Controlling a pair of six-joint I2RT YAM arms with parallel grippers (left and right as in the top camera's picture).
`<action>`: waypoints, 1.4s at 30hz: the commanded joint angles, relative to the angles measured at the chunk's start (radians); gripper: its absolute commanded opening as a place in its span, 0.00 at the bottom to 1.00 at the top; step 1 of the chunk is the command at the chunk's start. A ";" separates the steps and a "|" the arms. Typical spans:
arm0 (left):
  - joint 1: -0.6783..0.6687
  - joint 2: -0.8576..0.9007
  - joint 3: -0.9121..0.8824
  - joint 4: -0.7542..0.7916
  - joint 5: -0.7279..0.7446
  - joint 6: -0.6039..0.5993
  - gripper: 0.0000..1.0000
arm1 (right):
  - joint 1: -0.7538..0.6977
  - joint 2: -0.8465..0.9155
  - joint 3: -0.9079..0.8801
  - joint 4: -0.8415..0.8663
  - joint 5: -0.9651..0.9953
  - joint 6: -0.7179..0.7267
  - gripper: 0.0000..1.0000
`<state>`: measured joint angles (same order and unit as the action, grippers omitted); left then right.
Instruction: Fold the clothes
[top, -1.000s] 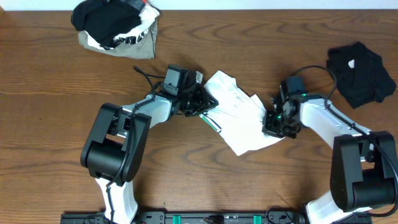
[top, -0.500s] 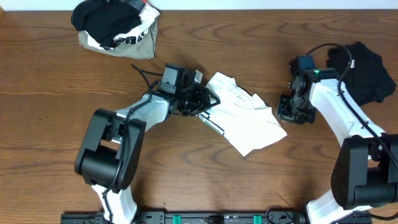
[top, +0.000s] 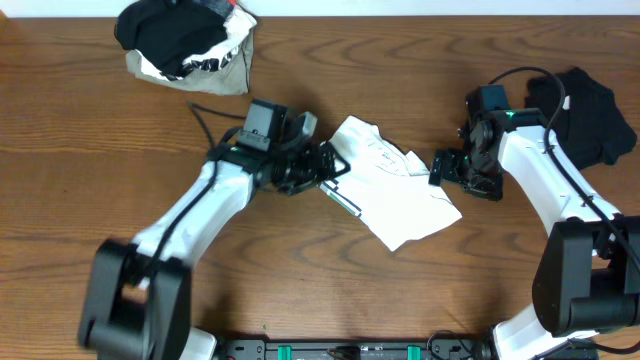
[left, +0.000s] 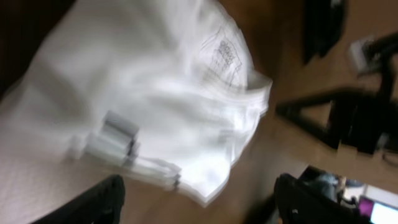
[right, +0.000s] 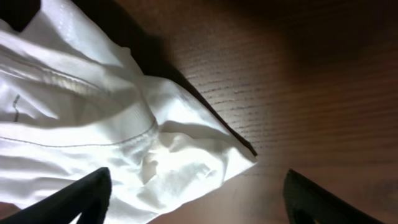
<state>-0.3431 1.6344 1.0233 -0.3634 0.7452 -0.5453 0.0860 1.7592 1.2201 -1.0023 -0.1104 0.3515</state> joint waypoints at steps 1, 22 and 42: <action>-0.010 -0.077 -0.005 -0.133 -0.118 0.019 0.81 | -0.045 0.001 0.012 0.012 -0.010 -0.008 0.90; -0.266 0.005 -0.143 0.135 -0.366 -0.695 0.87 | -0.106 0.001 0.012 0.030 -0.033 -0.008 0.99; -0.286 0.256 -0.143 0.408 -0.399 -0.860 0.88 | -0.106 0.001 0.012 0.042 -0.033 -0.008 0.99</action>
<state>-0.6155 1.8050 0.8955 0.0452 0.3843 -1.3685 -0.0101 1.7592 1.2205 -0.9630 -0.1390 0.3477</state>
